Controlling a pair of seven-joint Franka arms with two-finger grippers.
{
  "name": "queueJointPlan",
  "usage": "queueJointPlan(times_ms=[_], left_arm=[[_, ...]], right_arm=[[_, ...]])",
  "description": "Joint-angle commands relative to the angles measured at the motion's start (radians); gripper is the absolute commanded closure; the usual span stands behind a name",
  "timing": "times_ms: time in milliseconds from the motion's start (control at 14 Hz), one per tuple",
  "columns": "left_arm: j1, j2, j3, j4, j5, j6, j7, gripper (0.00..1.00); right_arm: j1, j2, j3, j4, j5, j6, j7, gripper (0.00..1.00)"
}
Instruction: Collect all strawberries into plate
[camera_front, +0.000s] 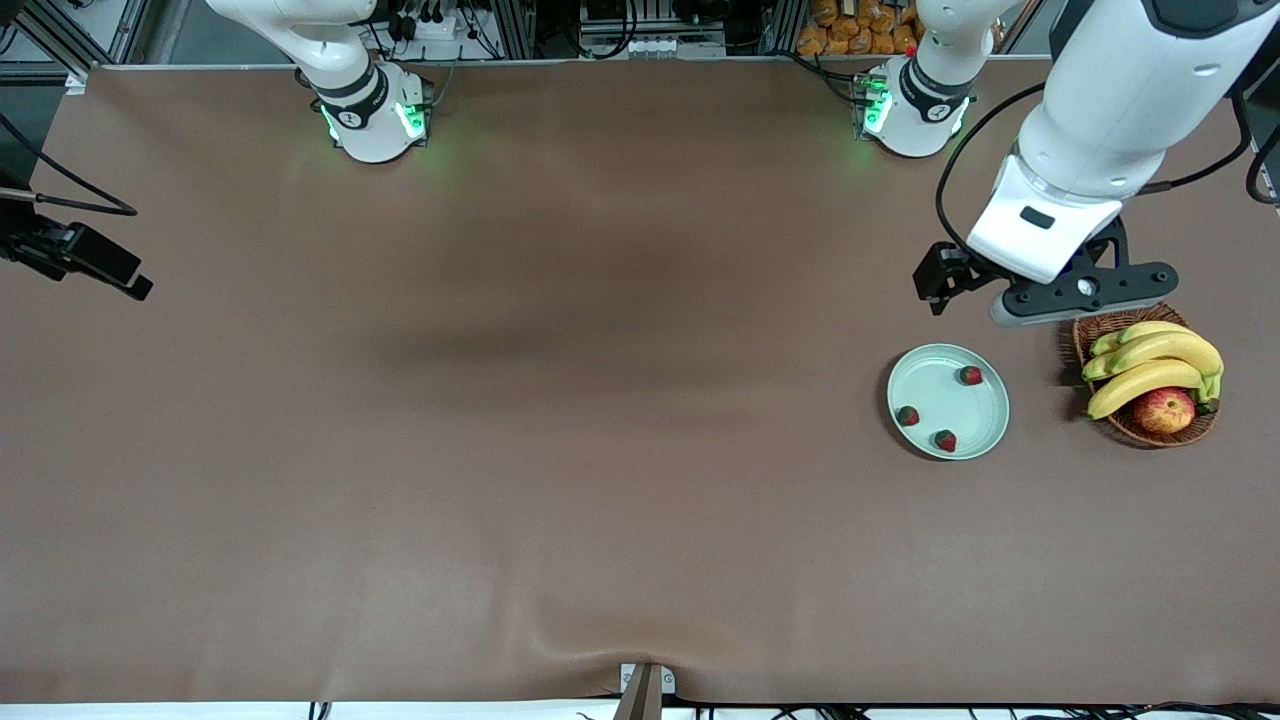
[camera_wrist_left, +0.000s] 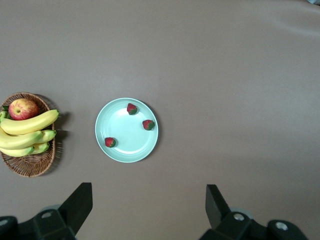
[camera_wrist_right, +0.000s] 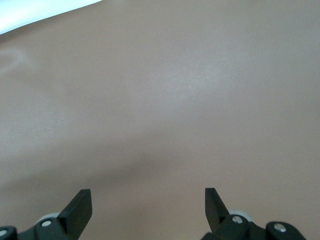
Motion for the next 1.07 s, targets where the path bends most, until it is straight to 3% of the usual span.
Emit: queueJointPlan(times_ms=[0, 285, 570, 998], left_arm=[[-0.043, -0.081, 0.112, -0.002, -0.1, -0.018, 0.003, 0.0], [-0.269, -0.202, 0.494, -0.008, -0.306, -0.018, 0.014, 0.0], [-0.374, -0.233, 0.652, -0.016, -0.32, -0.032, 0.02, 0.0], [-0.673, -0.274, 1.057, -0.028, -0.39, -0.117, 0.061, 0.0]], right_arm=[[-0.013, -0.011, 0.011, -0.003, -0.007, -0.009, 0.003, 0.0], [-0.014, -0.011, 0.011, -0.003, -0.007, -0.01, 0.003, 0.0], [-0.014, -0.011, 0.011, -0.003, -0.007, -0.015, 0.003, 0.0], [-0.011, -0.011, 0.011, -0.003, -0.007, -0.014, 0.004, 0.0]])
